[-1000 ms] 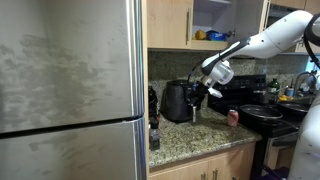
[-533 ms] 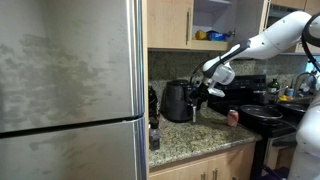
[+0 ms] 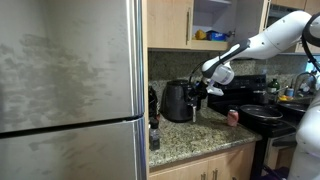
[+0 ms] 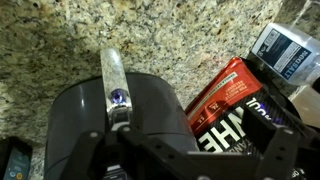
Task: Turn on the air fryer
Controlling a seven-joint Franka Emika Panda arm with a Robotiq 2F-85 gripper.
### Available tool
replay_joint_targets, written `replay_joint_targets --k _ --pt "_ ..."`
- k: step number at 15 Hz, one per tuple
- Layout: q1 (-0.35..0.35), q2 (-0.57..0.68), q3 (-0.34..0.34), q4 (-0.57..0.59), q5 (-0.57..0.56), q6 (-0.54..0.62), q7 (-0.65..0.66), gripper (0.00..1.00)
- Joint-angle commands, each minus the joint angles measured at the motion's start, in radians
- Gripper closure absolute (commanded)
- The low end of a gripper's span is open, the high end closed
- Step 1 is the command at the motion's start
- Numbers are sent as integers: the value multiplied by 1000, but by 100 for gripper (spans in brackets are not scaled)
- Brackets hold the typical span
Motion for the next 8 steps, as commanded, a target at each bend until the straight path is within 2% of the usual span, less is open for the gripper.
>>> replay_joint_targets --k 1,4,5,6,8 --pt "-15 0 16 2 -1 12 6 0" --pt "-14 0 16 2 -1 20 11 0" --pt "-28 16 11 24 -27 -37 40 0" --pt "-26 28 5 43 -12 -40 15 0" --pt "-38 35 10 51 -36 -30 44 0"
